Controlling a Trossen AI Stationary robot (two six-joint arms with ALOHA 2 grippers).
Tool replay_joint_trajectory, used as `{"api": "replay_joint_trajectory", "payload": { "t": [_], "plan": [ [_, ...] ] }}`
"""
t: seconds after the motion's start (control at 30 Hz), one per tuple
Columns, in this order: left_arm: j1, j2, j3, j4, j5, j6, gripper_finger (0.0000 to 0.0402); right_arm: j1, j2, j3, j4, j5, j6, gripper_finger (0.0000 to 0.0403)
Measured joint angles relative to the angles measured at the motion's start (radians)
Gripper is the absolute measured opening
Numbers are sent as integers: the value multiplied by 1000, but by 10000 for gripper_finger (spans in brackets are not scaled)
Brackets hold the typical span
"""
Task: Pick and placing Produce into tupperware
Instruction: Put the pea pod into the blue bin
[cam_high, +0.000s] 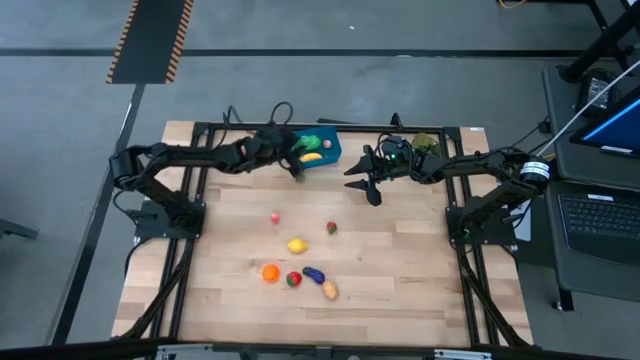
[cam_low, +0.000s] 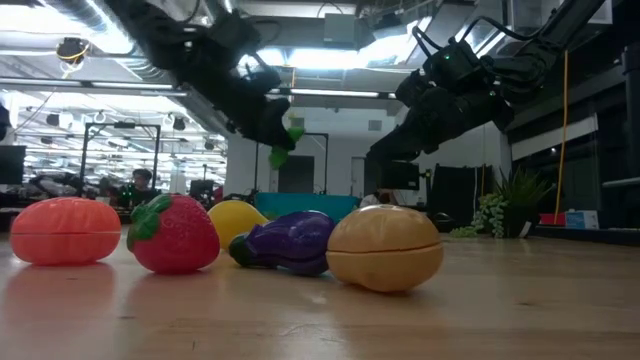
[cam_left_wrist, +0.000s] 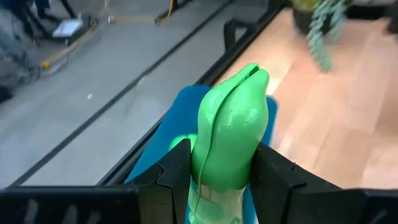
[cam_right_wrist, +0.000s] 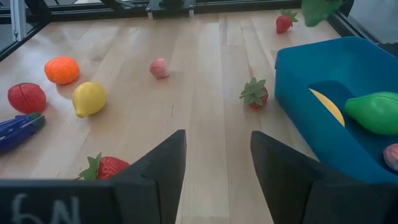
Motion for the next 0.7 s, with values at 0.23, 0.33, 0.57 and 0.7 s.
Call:
{"api": "replay_joint_trajectory", "payload": {
  "t": [0.23,0.33,0.57,0.7],
  "plan": [
    [57,85,191,-240,74,56,122,0,0,0,0,0,0,183],
    [72,115,272,-344,73,77,122,0,0,0,0,0,9,183],
    [93,192,397,-509,67,116,122,0,0,0,0,0,4,183],
    [111,242,449,-597,67,149,122,0,0,0,0,0,4,183]
  ]
}}
